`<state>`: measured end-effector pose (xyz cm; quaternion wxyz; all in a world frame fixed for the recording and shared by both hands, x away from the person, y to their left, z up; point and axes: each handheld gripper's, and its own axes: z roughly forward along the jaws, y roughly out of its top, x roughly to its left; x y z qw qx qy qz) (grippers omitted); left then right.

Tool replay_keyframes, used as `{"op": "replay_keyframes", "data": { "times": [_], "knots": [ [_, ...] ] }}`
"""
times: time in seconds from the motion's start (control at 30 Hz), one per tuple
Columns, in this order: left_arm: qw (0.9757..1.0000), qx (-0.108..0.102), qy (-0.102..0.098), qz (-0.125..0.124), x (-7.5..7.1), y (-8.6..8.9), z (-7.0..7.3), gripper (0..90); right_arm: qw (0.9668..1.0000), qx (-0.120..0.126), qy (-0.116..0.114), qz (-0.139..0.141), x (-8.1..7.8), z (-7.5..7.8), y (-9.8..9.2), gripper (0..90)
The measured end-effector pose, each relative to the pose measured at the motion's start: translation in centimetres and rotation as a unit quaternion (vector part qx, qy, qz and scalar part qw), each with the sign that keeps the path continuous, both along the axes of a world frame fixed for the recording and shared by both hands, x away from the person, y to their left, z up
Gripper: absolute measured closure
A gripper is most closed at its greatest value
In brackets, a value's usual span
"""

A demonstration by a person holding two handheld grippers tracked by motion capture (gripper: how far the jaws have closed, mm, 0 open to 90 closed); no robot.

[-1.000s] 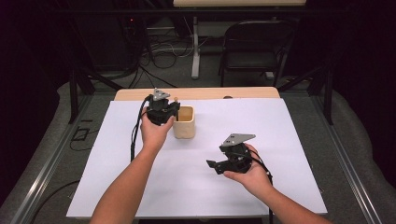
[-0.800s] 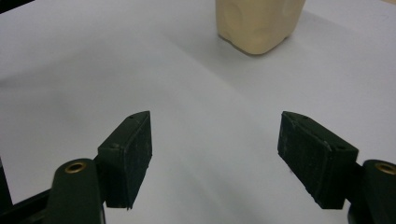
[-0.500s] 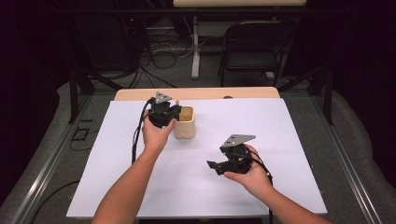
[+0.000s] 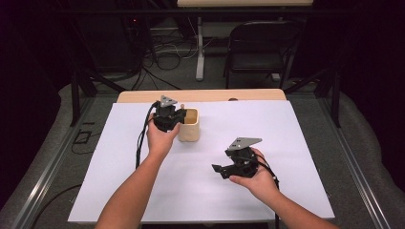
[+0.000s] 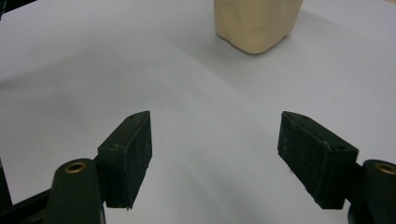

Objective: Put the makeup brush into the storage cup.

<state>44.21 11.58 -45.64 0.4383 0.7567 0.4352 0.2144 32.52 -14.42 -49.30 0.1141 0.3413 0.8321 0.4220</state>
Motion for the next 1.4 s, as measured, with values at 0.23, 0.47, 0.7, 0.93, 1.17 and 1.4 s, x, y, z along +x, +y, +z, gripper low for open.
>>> {"op": "replay_keyframes", "data": {
  "times": [0.23, 0.47, 0.7, 0.93, 1.17, 1.4],
  "knots": [
    [1.0000, 0.002, 0.000, 0.000, -0.01, -0.04, -0.08, 83.7, 1.0000, 0.001, 0.000, -0.001, -0.01, 0.02, -0.03, 26.0],
    [1.0000, 0.004, 0.001, -0.001, -0.05, -0.10, -0.28, 83.7, 1.0000, -0.001, -0.001, 0.000, 0.05, -0.02, -0.05, 26.0],
    [1.0000, 0.007, 0.004, -0.002, -0.16, 0.04, -0.38, 82.5, 1.0000, -0.001, 0.000, 0.000, 0.01, -0.03, 0.03, 26.0],
    [0.9999, 0.011, 0.008, -0.006, -0.33, 0.37, -0.43, 64.8, 1.0000, -0.001, -0.001, -0.001, 0.03, -0.05, 0.08, 26.0],
    [1.0000, 0.006, 0.002, -0.007, -0.61, 0.47, -0.28, 47.8, 1.0000, -0.001, 0.000, -0.003, 0.07, -0.04, 0.05, 26.1],
    [0.9999, 0.007, -0.002, -0.011, -0.87, 0.50, -0.08, 41.6, 1.0000, -0.001, -0.003, -0.001, 0.08, -0.05, 0.12, 26.0]
  ]
}}
